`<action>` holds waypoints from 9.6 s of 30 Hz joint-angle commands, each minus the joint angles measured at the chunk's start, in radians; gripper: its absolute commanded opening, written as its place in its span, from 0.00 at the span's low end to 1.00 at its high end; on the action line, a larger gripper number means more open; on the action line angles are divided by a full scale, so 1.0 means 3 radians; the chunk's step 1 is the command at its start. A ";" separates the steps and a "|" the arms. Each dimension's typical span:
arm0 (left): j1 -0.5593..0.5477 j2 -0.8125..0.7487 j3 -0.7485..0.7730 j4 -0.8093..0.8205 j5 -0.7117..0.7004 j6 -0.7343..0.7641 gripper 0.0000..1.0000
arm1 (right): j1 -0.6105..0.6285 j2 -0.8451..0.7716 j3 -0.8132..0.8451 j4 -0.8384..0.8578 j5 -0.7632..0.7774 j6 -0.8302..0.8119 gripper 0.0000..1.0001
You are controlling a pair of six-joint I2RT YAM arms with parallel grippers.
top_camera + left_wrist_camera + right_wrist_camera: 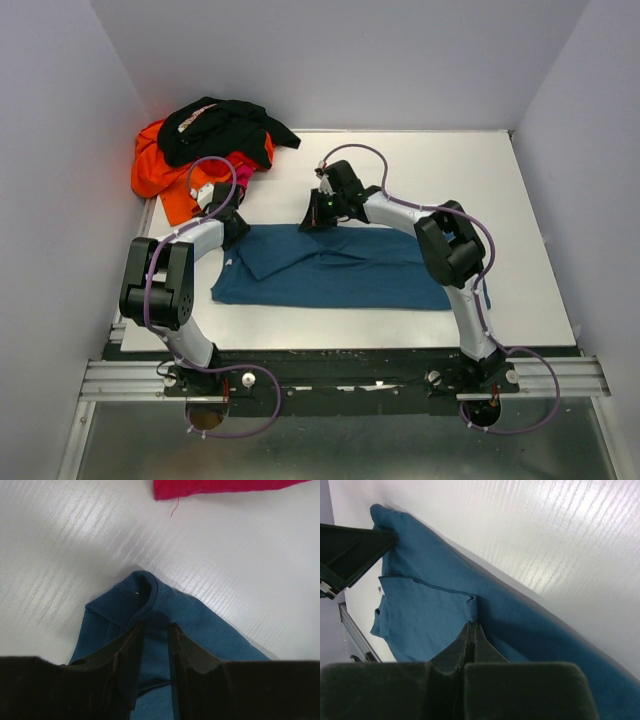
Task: Fold and stack the t-shirts
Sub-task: Fold the other side of the tshirt into a rectangle
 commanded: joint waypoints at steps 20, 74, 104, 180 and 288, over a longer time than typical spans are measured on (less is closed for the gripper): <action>-0.0013 -0.0229 0.0001 -0.0105 -0.0217 0.0127 0.41 | 0.0035 -0.1739 -0.2217 0.0197 -0.0178 -0.0213 0.68; -0.0233 0.0103 0.0349 -0.0320 -0.0125 0.0132 0.45 | 0.0899 -0.2117 -0.2539 0.1006 -0.0715 -0.0408 0.67; -0.0545 -0.0602 -0.0423 -0.0289 0.0090 0.0106 0.45 | 0.1145 -0.1765 -0.1992 0.0820 0.0538 -0.0168 0.64; -0.0867 0.0037 0.0083 -0.0284 0.0212 0.0111 0.46 | 0.1451 -0.1376 -0.1669 0.0735 -0.0050 0.0053 0.63; -0.1312 -0.3298 -0.1164 -0.2059 -0.0258 -0.1198 0.65 | 0.0996 -0.1760 -0.2759 0.1030 0.0534 0.1464 0.50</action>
